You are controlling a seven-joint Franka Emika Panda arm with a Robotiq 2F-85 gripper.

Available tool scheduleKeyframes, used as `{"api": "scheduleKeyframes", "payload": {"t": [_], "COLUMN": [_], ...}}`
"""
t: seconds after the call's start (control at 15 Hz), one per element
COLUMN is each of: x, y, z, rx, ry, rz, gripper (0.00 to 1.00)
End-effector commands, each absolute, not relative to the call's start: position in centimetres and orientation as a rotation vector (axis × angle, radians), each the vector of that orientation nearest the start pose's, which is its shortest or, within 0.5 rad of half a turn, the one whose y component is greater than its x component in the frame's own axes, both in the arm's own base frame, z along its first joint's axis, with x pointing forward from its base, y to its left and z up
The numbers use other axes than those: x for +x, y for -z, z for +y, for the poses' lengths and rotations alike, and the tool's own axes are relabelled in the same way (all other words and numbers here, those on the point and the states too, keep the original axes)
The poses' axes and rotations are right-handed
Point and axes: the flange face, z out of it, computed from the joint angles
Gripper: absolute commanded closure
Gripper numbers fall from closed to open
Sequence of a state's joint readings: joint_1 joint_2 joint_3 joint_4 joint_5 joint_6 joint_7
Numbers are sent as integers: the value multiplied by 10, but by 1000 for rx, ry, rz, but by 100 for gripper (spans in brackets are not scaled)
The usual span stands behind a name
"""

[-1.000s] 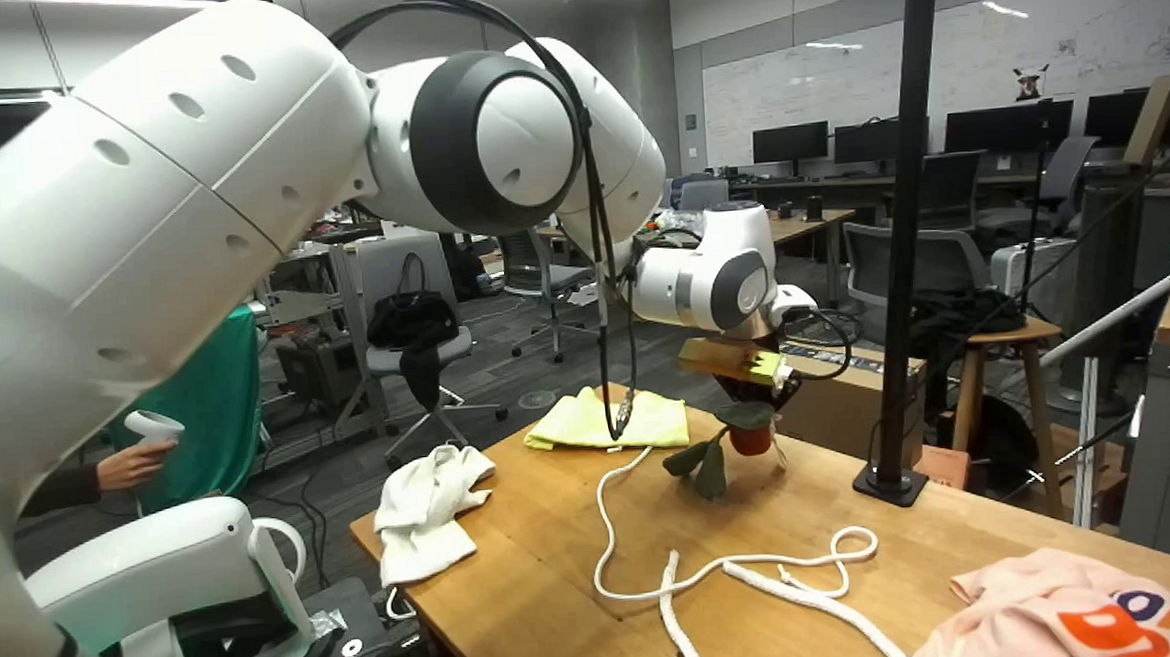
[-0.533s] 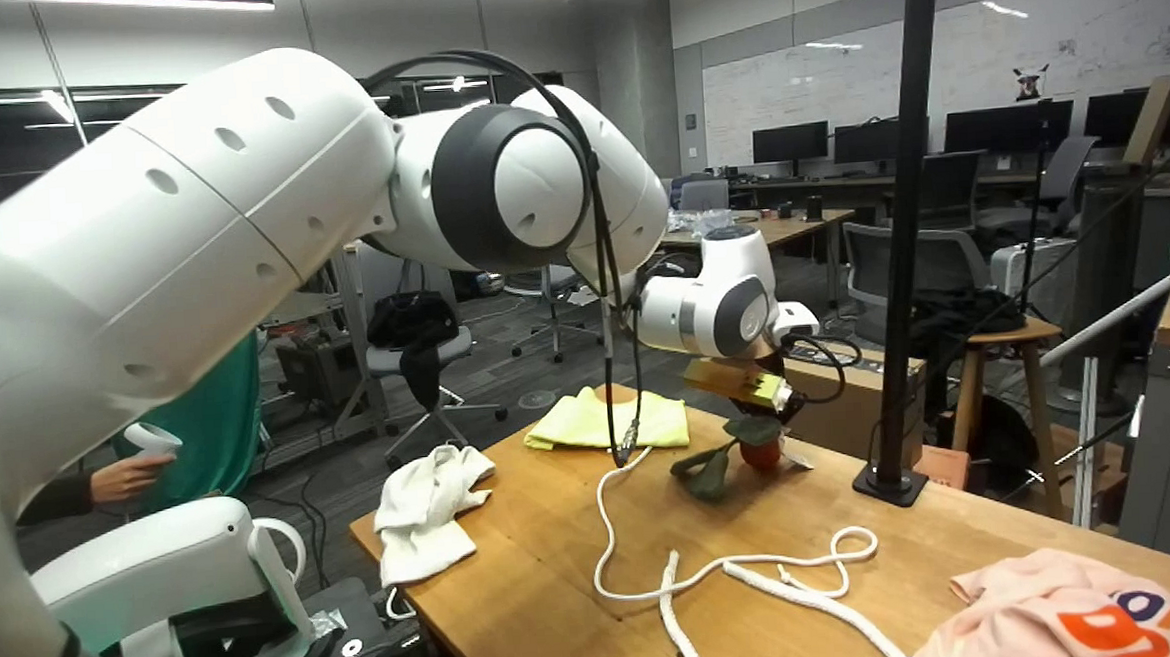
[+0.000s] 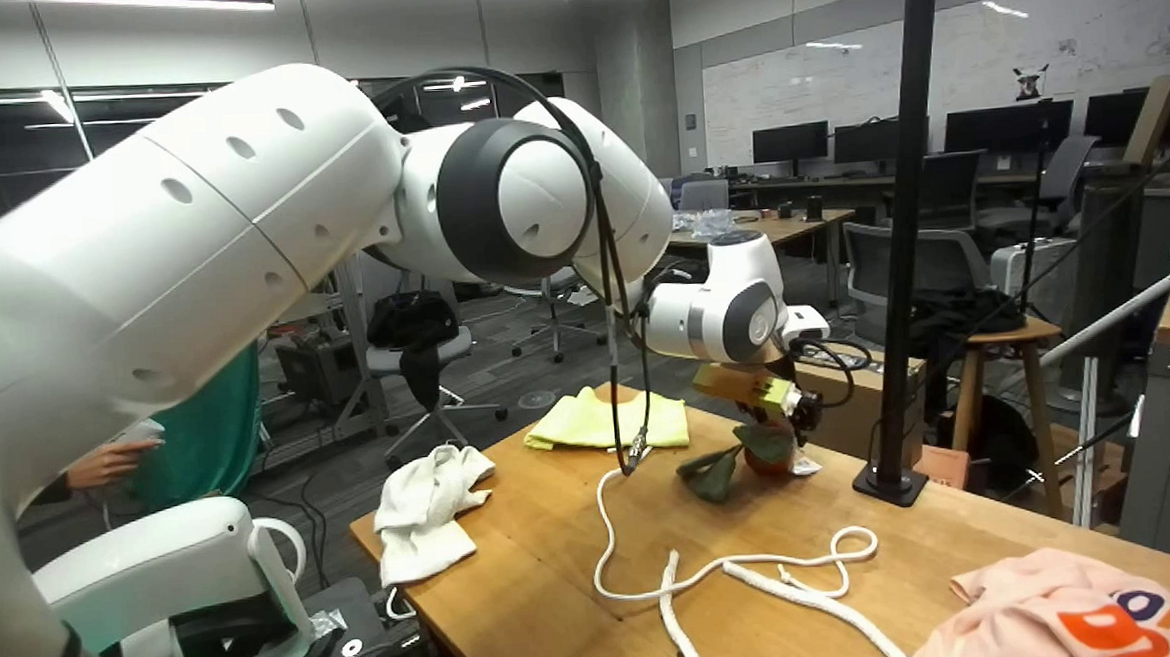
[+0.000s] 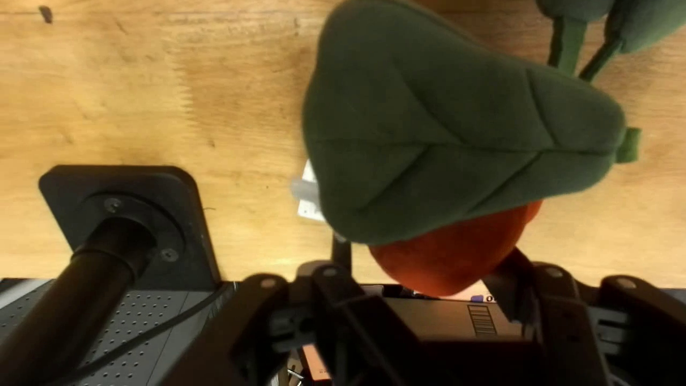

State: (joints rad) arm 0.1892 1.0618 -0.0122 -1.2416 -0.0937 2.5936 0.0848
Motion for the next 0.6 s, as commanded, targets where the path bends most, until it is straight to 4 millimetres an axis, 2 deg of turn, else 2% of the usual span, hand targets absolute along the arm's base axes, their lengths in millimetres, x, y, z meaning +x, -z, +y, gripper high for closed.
{"api": "scheduleKeyframes", "payload": {"t": [0.0, 0.13, 0.53], "x": [767, 765, 754], "y": [-159, -168, -201], "z": [141, 138, 125], "rx": [-3148, -3152, -3166], "ry": [519, 517, 495], "rz": [-263, -264, -256], "gripper": [6, 0, 0]}}
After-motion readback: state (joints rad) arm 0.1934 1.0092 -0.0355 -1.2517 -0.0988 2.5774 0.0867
